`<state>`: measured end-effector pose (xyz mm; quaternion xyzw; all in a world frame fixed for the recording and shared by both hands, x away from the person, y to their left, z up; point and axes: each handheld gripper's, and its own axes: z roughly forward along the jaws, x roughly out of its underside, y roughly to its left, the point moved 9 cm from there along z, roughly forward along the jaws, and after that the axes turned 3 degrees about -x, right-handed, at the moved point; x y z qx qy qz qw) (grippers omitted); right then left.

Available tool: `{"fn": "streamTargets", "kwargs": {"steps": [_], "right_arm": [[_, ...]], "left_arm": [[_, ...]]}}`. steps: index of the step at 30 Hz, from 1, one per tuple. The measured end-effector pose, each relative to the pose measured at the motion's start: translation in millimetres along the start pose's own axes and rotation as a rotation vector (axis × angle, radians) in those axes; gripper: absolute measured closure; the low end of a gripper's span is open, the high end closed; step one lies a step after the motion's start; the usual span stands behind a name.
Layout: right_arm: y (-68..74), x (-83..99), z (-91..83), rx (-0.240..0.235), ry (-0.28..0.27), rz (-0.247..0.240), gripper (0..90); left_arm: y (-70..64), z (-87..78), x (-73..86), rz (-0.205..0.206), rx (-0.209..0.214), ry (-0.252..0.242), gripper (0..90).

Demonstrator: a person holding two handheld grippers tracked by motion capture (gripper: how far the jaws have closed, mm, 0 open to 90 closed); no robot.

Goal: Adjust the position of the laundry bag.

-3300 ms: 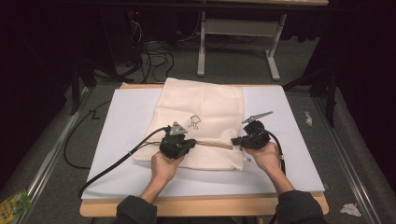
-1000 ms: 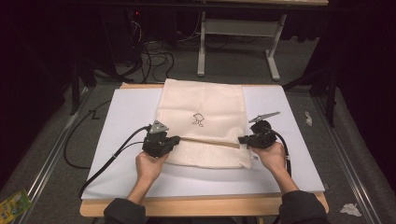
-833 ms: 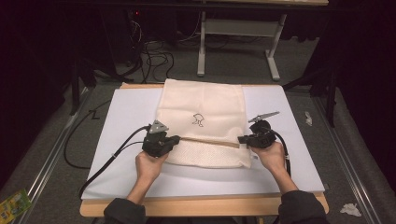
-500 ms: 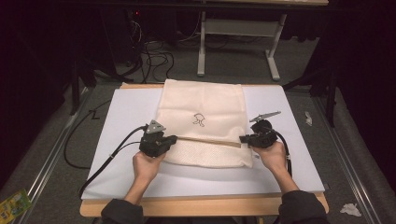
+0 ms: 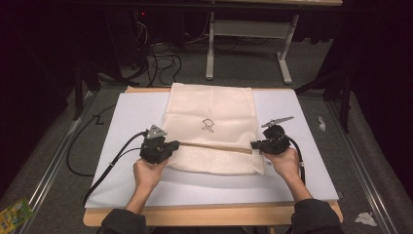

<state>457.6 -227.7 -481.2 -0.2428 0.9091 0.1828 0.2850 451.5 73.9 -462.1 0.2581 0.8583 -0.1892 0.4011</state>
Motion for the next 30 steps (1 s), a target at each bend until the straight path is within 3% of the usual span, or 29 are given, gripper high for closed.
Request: {"fn": "streamTargets", "kwargs": {"steps": [18, 30], "right_arm": [[-2.8, 1.0, -2.3, 0.02, 0.01, -0.005, 88.7], [-3.5, 0.0, -2.8, 0.023, 0.005, -0.005, 88.7]], "left_arm": [[16.4, -13.5, 1.6, -0.026, -0.021, -0.015, 87.5], [17.1, -13.7, 3.1, -0.022, -0.019, -0.014, 87.5]]}}
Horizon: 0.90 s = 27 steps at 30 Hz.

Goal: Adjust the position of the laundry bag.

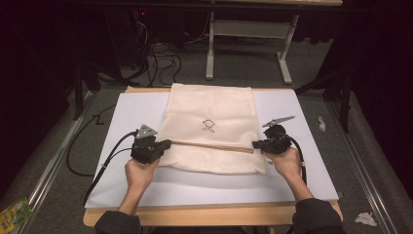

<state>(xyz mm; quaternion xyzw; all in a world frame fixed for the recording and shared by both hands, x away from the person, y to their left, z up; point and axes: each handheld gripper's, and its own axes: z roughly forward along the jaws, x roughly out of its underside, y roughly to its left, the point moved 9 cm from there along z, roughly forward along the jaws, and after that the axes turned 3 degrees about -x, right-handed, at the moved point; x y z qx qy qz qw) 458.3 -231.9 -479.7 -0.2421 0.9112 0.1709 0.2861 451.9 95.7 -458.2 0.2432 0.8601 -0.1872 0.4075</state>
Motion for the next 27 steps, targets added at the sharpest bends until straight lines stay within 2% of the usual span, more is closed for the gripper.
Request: {"fn": "streamTargets", "kwargs": {"steps": [7, 18, 24, 27], "right_arm": [[-4.8, 1.3, -1.6, 0.011, -0.001, 0.009, 88.8], [-6.6, 0.1, -2.7, 0.007, -0.015, 0.011, 88.8], [-6.7, -2.4, -3.9, 0.011, -0.027, 0.008, 88.8], [-8.7, 1.0, -1.8, 0.014, -0.018, 0.016, 88.8]], "left_arm": [[8.6, -6.5, 0.7, -0.009, -0.021, -0.002, 87.5], [9.2, -5.5, 2.6, -0.013, -0.019, -0.001, 87.5], [11.1, -5.2, 6.3, -0.006, -0.034, 0.009, 87.5], [14.3, -6.6, 7.6, -0.024, -0.028, 0.004, 87.5]]}}
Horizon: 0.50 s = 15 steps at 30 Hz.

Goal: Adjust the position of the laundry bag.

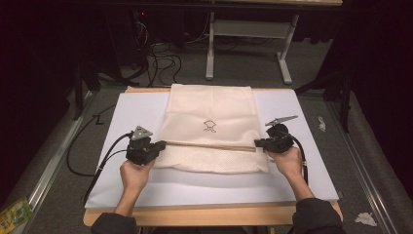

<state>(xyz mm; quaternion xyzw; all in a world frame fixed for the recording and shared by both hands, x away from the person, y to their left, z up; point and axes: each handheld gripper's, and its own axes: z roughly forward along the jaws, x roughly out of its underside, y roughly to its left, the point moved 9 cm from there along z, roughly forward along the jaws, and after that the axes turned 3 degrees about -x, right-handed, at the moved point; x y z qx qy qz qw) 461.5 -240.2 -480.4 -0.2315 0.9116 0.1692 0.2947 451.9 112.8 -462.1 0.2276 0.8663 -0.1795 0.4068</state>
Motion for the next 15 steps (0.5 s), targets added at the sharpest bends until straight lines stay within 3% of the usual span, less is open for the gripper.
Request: {"fn": "streamTargets", "kwargs": {"steps": [15], "right_arm": [[-1.4, -0.4, -3.0, 0.015, -0.001, -0.008, 88.8]], "left_arm": [[0.4, 0.5, 3.6, 0.003, 0.005, 0.002, 87.5]]}}
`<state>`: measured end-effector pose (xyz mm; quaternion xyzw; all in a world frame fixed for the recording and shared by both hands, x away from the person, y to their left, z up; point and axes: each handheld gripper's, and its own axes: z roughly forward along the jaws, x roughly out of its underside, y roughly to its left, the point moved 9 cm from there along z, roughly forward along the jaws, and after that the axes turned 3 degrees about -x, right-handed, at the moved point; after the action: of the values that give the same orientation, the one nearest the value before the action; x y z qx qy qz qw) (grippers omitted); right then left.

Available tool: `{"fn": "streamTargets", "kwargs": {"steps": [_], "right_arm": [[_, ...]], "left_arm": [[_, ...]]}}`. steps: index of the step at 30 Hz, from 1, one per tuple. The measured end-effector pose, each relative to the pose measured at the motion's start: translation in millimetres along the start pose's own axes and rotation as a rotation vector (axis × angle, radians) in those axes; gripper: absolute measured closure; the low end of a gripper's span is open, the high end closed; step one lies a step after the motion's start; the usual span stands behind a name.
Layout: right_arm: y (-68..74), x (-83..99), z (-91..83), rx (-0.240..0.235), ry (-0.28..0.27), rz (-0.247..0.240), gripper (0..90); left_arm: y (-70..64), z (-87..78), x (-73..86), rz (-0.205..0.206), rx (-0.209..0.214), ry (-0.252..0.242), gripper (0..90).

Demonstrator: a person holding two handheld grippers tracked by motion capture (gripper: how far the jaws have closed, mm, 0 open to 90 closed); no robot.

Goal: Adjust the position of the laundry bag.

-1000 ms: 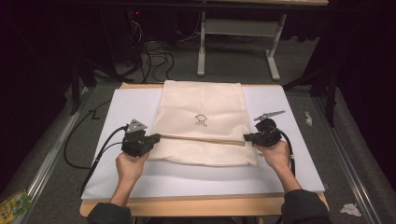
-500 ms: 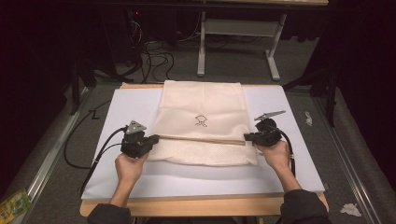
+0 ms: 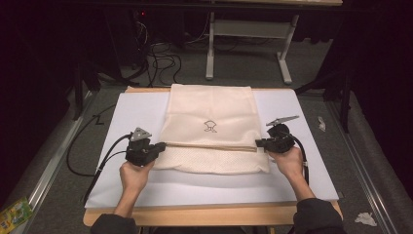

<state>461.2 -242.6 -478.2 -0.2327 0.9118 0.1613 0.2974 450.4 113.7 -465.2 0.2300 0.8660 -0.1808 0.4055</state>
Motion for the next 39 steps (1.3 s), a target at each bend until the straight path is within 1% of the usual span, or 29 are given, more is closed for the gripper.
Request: {"fn": "streamTargets", "kwargs": {"steps": [3, 6, 9, 16, 20, 25, 31, 32, 34, 37, 39], "right_arm": [[-0.5, -0.1, -0.7, -0.001, -0.004, 0.004, 88.8], [-0.3, -0.6, -0.9, -0.001, -0.004, 0.0, 88.8], [-1.5, -0.4, -0.8, -0.002, -0.004, 0.002, 88.8], [-7.0, 2.2, -3.8, 0.011, -0.004, 0.015, 88.8], [-7.1, 1.4, -4.4, 0.015, -0.005, 0.01, 88.8], [-7.4, -0.5, -4.7, 0.011, -0.011, 0.01, 88.8], [-8.5, -4.2, -5.2, 0.026, -0.013, 0.009, 88.8], [-7.7, -4.7, -4.4, 0.027, -0.013, 0.006, 88.8], [-7.1, -4.7, -3.0, 0.032, -0.003, 0.002, 88.8], [-6.5, -7.7, -4.7, 0.035, -0.01, 0.004, 88.8], [-7.0, -9.0, -4.7, 0.041, -0.006, -0.003, 88.8]], "left_arm": [[1.4, -0.8, -0.1, -0.011, 0.002, -0.003, 87.5], [1.7, -1.1, 0.7, -0.005, -0.002, 0.001, 87.5], [3.5, -1.7, 1.2, -0.01, -0.006, -0.001, 87.5], [8.8, -4.1, 1.9, -0.018, -0.012, 0.002, 87.5], [10.5, -5.5, 1.9, -0.02, -0.013, 0.001, 87.5], [11.6, -5.7, 1.3, -0.026, -0.013, 0.003, 87.5], [15.1, -8.7, 3.4, -0.021, -0.018, 0.001, 87.5], [15.7, -8.7, 3.9, -0.027, -0.015, 0.0, 87.5], [16.8, -8.2, 5.8, -0.029, -0.01, 0.006, 87.5], [19.1, -8.2, 8.0, -0.023, -0.022, 0.019, 87.5], [22.3, -10.6, 7.0, -0.031, -0.02, 0.016, 87.5]]}}
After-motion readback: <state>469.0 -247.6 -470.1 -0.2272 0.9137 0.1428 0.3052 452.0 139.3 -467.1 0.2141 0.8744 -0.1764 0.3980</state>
